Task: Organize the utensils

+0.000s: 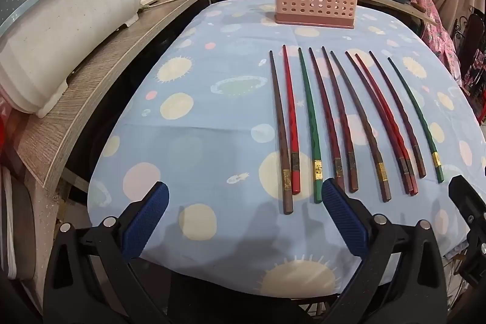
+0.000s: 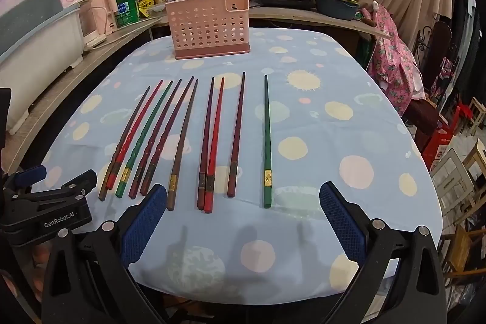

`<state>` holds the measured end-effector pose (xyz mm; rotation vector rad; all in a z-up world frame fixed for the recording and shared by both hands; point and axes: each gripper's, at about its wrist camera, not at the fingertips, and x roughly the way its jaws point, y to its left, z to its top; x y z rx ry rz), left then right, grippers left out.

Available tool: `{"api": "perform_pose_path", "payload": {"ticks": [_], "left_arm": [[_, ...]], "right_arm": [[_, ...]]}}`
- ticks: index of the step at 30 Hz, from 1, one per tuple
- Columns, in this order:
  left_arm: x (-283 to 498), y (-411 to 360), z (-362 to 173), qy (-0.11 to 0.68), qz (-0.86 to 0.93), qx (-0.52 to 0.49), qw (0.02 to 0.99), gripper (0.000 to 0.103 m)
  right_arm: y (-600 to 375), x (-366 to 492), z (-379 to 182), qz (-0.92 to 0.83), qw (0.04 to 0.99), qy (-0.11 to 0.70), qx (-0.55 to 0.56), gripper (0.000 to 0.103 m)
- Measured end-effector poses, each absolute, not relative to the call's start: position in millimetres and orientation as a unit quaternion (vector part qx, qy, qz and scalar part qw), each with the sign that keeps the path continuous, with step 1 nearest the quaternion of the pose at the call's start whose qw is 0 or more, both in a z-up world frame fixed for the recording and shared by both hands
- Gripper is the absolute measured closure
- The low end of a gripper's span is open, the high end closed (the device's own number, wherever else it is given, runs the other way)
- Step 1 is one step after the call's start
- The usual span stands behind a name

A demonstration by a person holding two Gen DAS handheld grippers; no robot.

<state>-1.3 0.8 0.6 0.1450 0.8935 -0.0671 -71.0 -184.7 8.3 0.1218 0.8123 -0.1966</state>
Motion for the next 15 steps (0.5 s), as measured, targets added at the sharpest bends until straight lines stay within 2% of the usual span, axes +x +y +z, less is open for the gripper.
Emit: {"api": "perform_pose_path", "payload": {"ticks": [15], "left_arm": [[-6.4, 3.8, -2.5, 0.457, -0.036, 0.071, 0.886, 0.007]], "right_arm": [[-186.3, -74.1, 9.1, -0.090, 0.911, 0.399, 0.054, 0.007]]}}
